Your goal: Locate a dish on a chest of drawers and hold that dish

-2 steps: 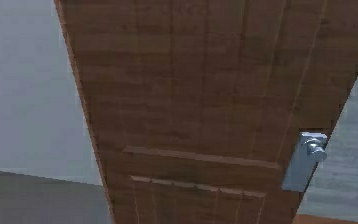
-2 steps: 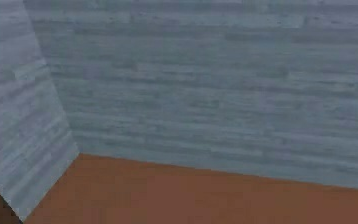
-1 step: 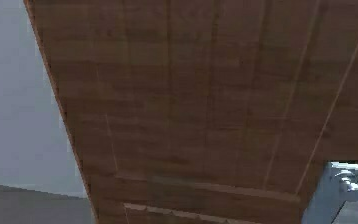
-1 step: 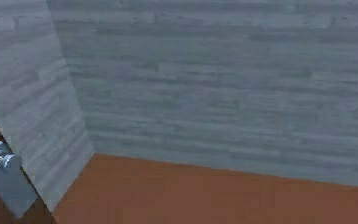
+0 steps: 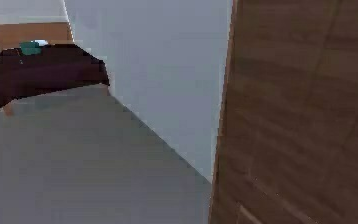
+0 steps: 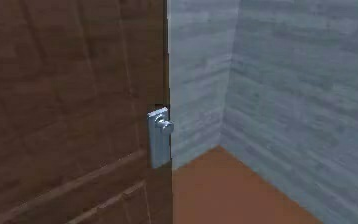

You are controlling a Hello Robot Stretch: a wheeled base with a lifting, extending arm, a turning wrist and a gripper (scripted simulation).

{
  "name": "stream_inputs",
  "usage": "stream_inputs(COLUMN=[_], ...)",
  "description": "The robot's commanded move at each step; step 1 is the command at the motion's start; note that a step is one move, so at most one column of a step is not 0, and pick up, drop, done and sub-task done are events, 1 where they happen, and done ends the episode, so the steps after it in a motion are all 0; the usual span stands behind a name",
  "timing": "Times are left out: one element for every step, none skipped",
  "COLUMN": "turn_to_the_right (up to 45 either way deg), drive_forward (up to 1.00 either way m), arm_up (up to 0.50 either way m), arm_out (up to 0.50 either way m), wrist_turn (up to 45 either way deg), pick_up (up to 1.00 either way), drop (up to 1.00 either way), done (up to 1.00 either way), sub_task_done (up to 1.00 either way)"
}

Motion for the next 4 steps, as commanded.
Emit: stream_inputs(turn_to_the_right=[-36.0, 0.0, -45.0, -6.0], drive_forward=[0.0, 0.6, 0.0, 0.0], arm_up=[0.0, 0.0, 0.0, 0.0], arm_out=[0.0, 0.0, 0.0, 0.0], wrist_turn=[0.0, 0.0, 0.0, 0.0], pick_up=[0.0, 0.0, 0.0, 0.0], drop=[0.0, 0.0, 0.0, 0.0], done=[0.0, 0.0, 0.0, 0.0], sub_task_done=[0.0, 0.0, 0.0, 0.0])
